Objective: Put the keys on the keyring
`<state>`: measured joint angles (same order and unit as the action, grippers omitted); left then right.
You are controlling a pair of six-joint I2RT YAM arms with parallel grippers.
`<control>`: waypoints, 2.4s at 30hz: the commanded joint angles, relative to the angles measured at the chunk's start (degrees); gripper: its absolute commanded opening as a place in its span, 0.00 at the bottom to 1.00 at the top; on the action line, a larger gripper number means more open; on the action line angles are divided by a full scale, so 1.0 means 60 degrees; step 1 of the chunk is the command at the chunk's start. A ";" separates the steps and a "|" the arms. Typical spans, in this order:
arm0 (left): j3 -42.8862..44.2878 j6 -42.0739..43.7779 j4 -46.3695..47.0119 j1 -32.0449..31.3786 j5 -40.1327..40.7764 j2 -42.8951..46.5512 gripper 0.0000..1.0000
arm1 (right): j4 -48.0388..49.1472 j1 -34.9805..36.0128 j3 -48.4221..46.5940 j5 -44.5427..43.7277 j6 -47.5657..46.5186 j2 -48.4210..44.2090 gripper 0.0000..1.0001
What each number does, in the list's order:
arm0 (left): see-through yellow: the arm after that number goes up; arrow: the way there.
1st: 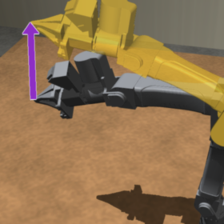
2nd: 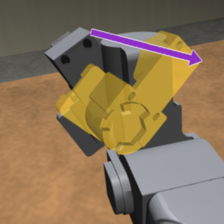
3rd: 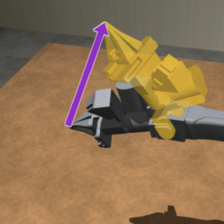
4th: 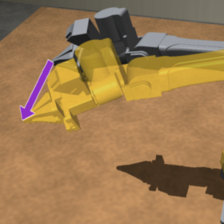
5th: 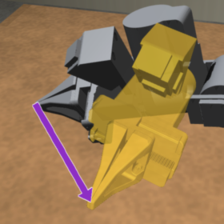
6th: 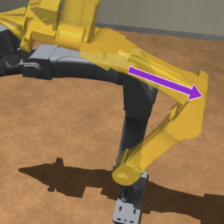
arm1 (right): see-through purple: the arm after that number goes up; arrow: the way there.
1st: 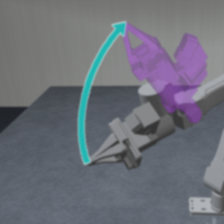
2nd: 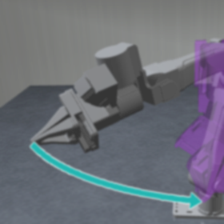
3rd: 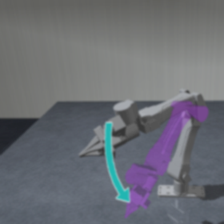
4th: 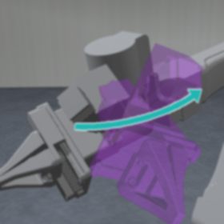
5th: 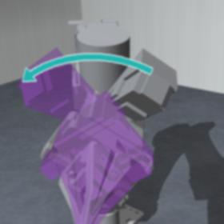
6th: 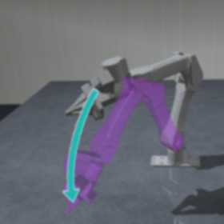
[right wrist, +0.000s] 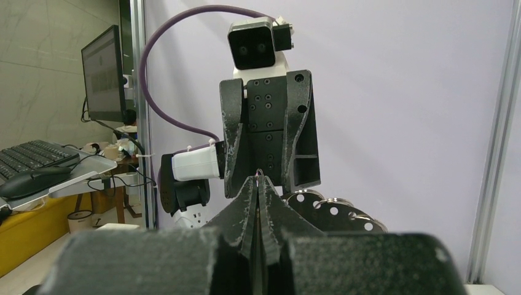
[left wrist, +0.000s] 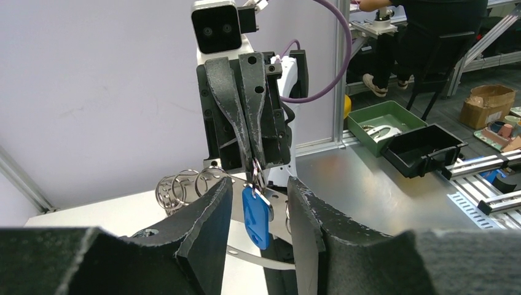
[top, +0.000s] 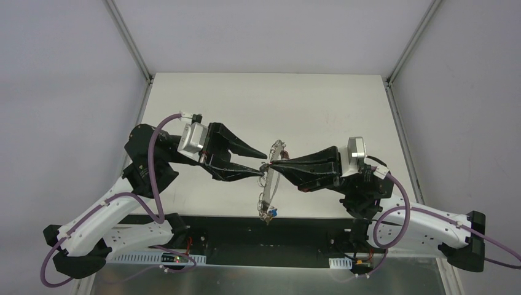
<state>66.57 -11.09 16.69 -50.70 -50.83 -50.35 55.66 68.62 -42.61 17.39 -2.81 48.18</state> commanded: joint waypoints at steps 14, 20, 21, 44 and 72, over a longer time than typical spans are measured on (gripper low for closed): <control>-0.0079 0.0437 -0.0304 -0.0113 -0.0332 0.0114 0.13 | 0.0896 0.0031 -0.0590 0.0106 -0.0026 -0.0092 0.00; -0.0105 0.0501 -0.0383 -0.0113 -0.0332 0.0129 0.05 | 0.1114 0.0020 -0.0522 0.0076 -0.0041 -0.0139 0.00; -0.0128 0.0514 -0.0385 -0.0106 -0.0318 0.0141 0.04 | 0.1165 0.0028 -0.0520 0.0068 -0.0057 -0.0136 0.00; -0.0483 0.0928 -0.0386 -0.0115 0.0127 0.0305 0.10 | 0.3734 0.0065 -0.0434 -0.1342 0.0273 0.0860 0.00; 0.0001 0.1452 -0.1385 -0.0112 0.1050 0.0833 0.45 | 0.2775 0.0099 -0.0209 -0.1265 0.0092 0.0814 0.00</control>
<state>63.55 -2.31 6.94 -50.72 -44.47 -45.32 69.23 68.95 -42.74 10.39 -1.76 54.39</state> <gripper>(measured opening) 0.451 0.006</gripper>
